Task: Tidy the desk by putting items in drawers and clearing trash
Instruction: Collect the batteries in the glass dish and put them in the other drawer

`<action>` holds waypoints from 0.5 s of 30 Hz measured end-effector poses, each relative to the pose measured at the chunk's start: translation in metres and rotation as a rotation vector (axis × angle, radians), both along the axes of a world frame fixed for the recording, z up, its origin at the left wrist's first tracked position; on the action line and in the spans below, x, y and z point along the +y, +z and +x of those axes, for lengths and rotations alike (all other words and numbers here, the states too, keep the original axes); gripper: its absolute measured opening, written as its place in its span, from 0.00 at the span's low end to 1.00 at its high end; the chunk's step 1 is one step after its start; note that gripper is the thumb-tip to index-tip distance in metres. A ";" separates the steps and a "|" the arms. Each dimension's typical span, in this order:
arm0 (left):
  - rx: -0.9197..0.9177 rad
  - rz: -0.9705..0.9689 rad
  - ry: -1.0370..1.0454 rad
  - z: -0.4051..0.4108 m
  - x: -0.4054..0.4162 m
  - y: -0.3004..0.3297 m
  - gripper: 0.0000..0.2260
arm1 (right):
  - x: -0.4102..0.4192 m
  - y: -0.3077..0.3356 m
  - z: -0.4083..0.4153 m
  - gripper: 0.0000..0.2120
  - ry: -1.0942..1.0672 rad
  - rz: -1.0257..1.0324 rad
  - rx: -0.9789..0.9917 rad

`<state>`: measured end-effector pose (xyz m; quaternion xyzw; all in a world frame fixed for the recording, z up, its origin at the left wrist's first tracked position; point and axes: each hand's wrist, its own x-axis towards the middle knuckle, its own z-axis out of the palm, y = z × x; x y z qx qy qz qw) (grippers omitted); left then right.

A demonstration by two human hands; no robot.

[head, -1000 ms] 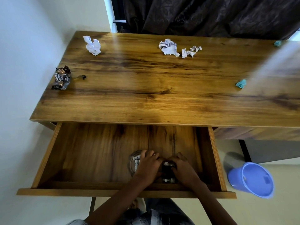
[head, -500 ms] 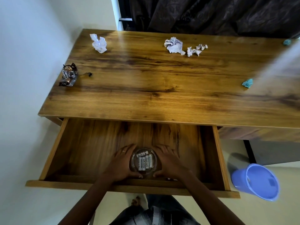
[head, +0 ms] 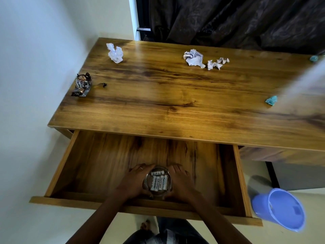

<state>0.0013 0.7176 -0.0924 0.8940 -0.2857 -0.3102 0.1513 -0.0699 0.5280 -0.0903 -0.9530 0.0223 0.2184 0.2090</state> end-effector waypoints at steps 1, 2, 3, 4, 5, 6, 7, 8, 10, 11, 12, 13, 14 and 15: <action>-0.005 0.003 -0.004 0.000 0.000 0.001 0.46 | 0.000 0.001 -0.001 0.48 -0.001 0.000 0.005; -0.005 0.002 -0.003 0.000 -0.001 0.002 0.46 | 0.000 0.002 -0.001 0.48 -0.001 -0.002 0.007; 0.000 -0.003 0.003 0.000 -0.001 0.002 0.46 | 0.000 0.002 -0.001 0.48 -0.001 -0.004 0.010; 0.005 -0.014 0.011 0.000 -0.001 0.004 0.46 | 0.000 0.003 -0.001 0.48 0.000 -0.006 0.012; 0.007 -0.022 0.017 0.000 0.000 0.003 0.46 | 0.000 0.003 -0.001 0.48 0.001 -0.006 0.015; 0.005 -0.027 0.017 0.000 0.000 0.003 0.46 | 0.000 0.004 0.000 0.47 0.002 -0.004 0.018; 0.004 -0.030 0.019 -0.001 0.001 0.003 0.46 | 0.000 0.004 -0.001 0.47 0.003 0.002 0.021; 0.005 -0.038 0.025 -0.002 0.001 0.003 0.46 | 0.000 0.005 -0.001 0.48 -0.001 0.013 0.027; 0.007 -0.076 0.057 -0.006 0.004 0.006 0.45 | 0.000 0.008 -0.005 0.49 -0.017 0.038 0.027; 0.005 -0.097 0.076 -0.009 0.005 0.008 0.45 | 0.000 0.010 -0.008 0.49 -0.027 0.044 0.010; -0.003 -0.111 0.096 -0.011 0.007 0.012 0.45 | 0.001 0.014 -0.011 0.49 -0.037 0.046 -0.019; -0.013 -0.119 0.118 -0.013 0.010 0.016 0.46 | 0.001 0.019 -0.014 0.48 -0.050 0.048 -0.056; -0.022 -0.125 0.145 -0.015 0.013 0.020 0.47 | 0.003 0.025 -0.018 0.47 -0.063 0.048 -0.094; -0.029 -0.137 0.173 -0.018 0.017 0.024 0.48 | 0.005 0.030 -0.022 0.46 -0.075 0.051 -0.126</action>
